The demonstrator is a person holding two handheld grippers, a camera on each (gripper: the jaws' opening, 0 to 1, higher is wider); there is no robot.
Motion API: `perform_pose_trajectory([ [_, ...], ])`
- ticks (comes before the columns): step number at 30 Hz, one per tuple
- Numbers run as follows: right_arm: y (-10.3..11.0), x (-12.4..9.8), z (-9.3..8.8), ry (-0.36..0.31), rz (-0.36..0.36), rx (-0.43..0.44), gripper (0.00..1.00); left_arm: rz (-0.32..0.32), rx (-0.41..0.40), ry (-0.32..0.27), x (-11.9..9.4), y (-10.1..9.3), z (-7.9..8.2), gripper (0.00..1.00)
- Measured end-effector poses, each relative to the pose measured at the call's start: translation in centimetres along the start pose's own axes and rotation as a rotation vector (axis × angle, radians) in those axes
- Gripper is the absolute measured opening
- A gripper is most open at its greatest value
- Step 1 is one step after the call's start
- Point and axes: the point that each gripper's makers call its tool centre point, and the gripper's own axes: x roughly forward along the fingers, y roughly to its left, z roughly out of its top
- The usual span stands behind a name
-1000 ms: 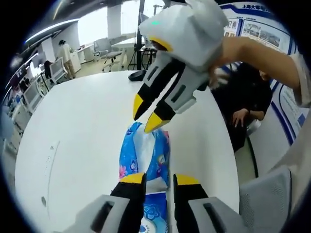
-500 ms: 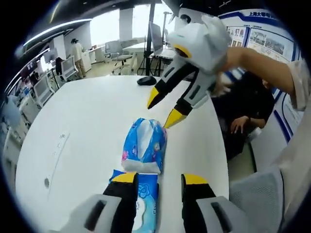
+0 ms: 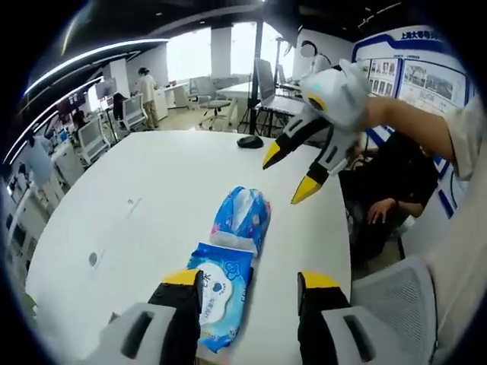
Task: Operate the shoe box by opening the lid, removing the specified soft item, and placing it in the target area until the item is outside and the box remains undamaged.
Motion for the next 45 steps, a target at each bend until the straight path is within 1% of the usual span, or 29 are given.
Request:
perform_pose_trajectory([
  [1, 0.2, -0.1, 0.1, -0.002, 0.002, -0.002, 0.47, 0.01, -0.013, -0.016, -0.6, 0.1, -0.1, 0.53],
  [8, 2.0, -1.1, 1.0, -0.012, 0.01, -0.022, 0.53, 0.06, -0.046, -0.058, -3.9, 0.3, -1.4, 0.58],
  [12, 2.9, -1.3, 1.6, -0.021, 0.019, -0.022, 0.56, 0.089, -0.053, -0.07, -5.5, 0.5, -2.3, 0.62],
  [15, 3.7, -1.6, 2.1, -0.023, 0.023, -0.029, 0.59, 0.113, -0.071, -0.086, -6.9, 0.7, -3.2, 0.66],
  [19, 4.5, -1.8, 3.0, -0.042, 0.029, -0.025, 0.61, 0.137, -0.094, -0.092, -8.4, 0.7, -4.6, 0.68],
  [24, 6.0, -1.6, 4.1, -0.049, 0.058, -0.028, 0.66, 0.183, -0.143, -0.114, -10.7, 0.8, -6.6, 0.74],
  [26, 6.5, -1.5, 4.5, -0.047, 0.074, -0.033, 0.67, 0.202, -0.161, -0.114, -11.5, 0.9, -7.4, 0.77],
  [28, 6.8, -1.3, 4.7, -0.036, 0.087, -0.043, 0.67, 0.214, -0.169, -0.113, -12.1, 0.9, -8.0, 0.79],
  [31, 7.3, -1.2, 5.4, -0.036, 0.095, -0.065, 0.69, 0.242, -0.19, -0.134, -13.4, 1.0, -8.8, 0.83],
  [35, 8.2, -0.9, 6.4, -0.034, 0.124, -0.086, 0.67, 0.288, -0.227, -0.156, -15.3, 1.3, -10.1, 0.89],
  [37, 8.8, -0.6, 7.1, -0.037, 0.14, -0.106, 0.69, 0.323, -0.242, -0.169, -16.5, 1.7, -10.6, 0.91],
  [40, 9.5, -0.3, 7.8, -0.04, 0.156, -0.124, 0.7, 0.356, -0.267, -0.19, -17.9, 1.8, -11.3, 0.95],
  [45, 10.5, 0.3, 8.9, -0.041, 0.185, -0.156, 0.72, 0.386, -0.29, -0.19, -19.6, 1.6, -12.8, 1.0],
])
